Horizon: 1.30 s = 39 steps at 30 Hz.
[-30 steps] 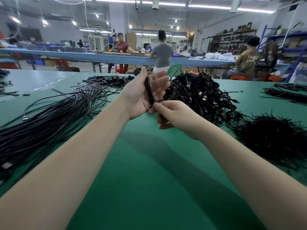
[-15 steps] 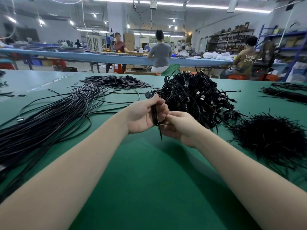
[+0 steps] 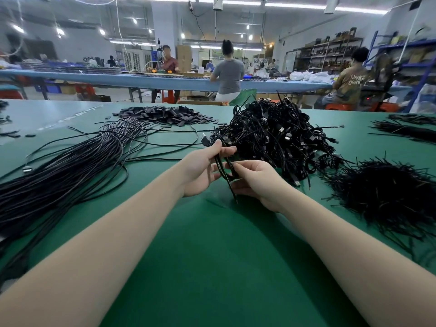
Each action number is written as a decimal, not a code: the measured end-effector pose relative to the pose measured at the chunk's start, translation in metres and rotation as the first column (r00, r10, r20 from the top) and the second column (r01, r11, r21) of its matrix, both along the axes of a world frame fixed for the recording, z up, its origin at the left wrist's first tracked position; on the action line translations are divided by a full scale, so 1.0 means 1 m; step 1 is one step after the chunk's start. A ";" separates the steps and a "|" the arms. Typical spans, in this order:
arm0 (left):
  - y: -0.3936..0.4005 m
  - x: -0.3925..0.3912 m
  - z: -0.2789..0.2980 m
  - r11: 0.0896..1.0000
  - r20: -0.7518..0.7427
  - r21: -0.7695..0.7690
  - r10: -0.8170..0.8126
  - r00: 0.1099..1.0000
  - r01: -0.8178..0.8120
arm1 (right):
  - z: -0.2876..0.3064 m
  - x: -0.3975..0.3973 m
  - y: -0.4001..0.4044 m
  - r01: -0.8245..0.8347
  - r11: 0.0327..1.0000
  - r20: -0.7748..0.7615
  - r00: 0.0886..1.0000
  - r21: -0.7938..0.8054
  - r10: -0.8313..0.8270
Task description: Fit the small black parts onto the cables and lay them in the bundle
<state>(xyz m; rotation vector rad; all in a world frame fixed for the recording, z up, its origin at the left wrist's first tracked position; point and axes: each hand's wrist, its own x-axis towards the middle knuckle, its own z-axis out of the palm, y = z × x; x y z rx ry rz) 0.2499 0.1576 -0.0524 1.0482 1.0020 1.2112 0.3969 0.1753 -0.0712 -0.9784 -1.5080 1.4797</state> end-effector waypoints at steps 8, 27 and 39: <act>0.001 0.010 -0.005 0.992 0.053 0.045 0.115 0.992 -0.117 | 0.003 -0.007 -0.005 -0.181 0.865 0.491 0.867 0.468 -0.084; 0.004 -0.006 -0.023 0.610 -0.669 0.735 0.723 0.171 0.295 | -0.017 0.010 0.003 -0.253 0.725 0.745 0.432 0.641 -0.508; -0.005 0.003 -0.035 0.715 -0.697 0.544 0.676 -0.239 0.438 | 0.014 0.018 0.001 -0.685 0.437 0.703 0.156 0.583 -0.694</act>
